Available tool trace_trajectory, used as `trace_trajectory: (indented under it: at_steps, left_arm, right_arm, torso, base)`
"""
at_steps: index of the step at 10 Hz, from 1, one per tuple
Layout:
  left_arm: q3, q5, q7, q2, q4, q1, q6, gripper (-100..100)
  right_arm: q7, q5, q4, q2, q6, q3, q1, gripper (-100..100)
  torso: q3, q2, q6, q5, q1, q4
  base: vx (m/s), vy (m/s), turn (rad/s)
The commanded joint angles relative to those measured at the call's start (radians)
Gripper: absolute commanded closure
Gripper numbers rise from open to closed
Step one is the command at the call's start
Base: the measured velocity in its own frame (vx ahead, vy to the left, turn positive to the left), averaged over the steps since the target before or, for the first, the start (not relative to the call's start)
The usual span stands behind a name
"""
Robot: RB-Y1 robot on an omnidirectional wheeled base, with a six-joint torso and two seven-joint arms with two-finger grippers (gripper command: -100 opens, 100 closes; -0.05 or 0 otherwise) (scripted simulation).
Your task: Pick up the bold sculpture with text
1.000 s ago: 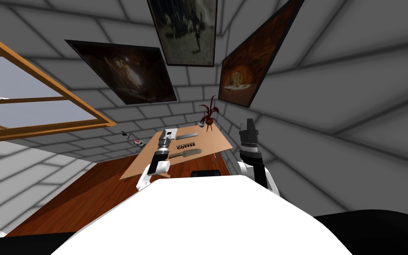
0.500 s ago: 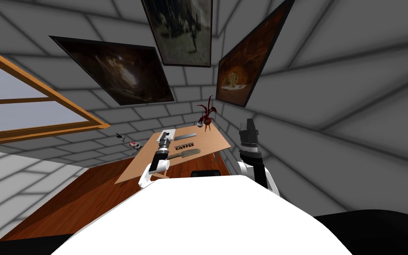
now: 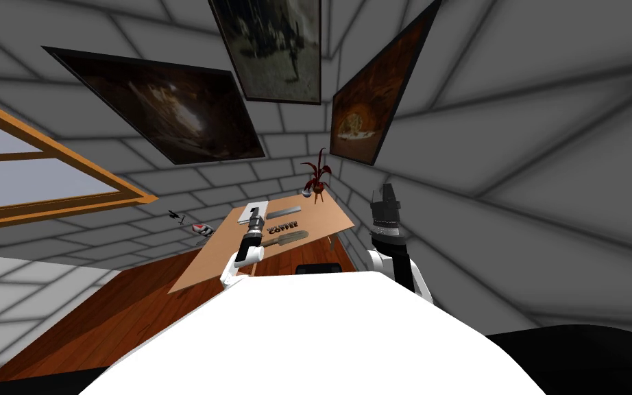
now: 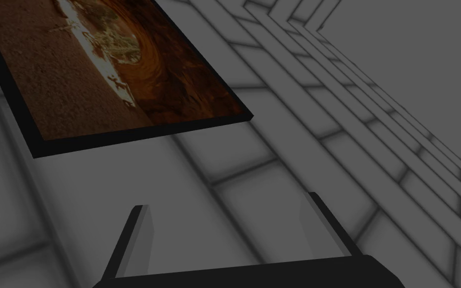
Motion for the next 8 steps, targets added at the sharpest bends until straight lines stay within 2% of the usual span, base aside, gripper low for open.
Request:
trace_trajectory:
  at_steps: [1,3,4,6,7,8]
  left_arm:
    - [0.011,0.002,0.004,0.007,0.047,-0.014,0.009,-100]
    - [0.041,0.001,0.004,0.005,0.126,-0.054,0.029,-100]
    - [0.041,0.001,0.004,0.005,0.139,-0.054,0.029,-100]
    - [0.070,-0.001,0.005,0.000,0.213,-0.095,0.050,-100]
    - [0.070,-0.001,0.005,0.000,0.232,-0.095,0.050,-100]
    - [0.085,-0.002,0.005,-0.003,0.273,-0.116,0.060,-100]
  right_arm:
    - [0.000,0.000,0.000,0.000,0.000,0.000,0.000,0]
    - [0.000,0.000,0.000,0.000,0.000,0.000,0.000,0]
    - [0.000,0.000,0.000,0.000,0.000,0.000,0.000,0]
    - [0.000,0.000,0.000,0.000,0.000,0.000,0.000,0]
    - [0.000,0.000,0.000,0.000,0.000,0.000,0.000,0]
    - [0.000,0.000,0.000,0.000,0.000,0.000,0.000,0]
  torso:
    - [0.000,0.000,0.000,0.000,0.000,0.000]
    - [0.000,0.000,0.000,0.000,0.000,0.000]
    - [0.000,0.000,0.000,0.000,0.000,0.000]
    - [0.000,0.000,0.000,0.000,0.000,0.000]
    - [0.000,0.000,0.000,0.000,0.000,0.000]
    - [0.000,0.000,0.000,0.000,0.000,0.000]
  base:
    - [-0.007,-0.005,-0.033]
    - [-0.008,-0.009,-0.091]
    - [-0.005,-0.007,-0.040]
    - [-0.006,-0.012,-0.100]
    - [-0.004,-0.007,-0.039]
    - [-0.002,-0.008,-0.067]
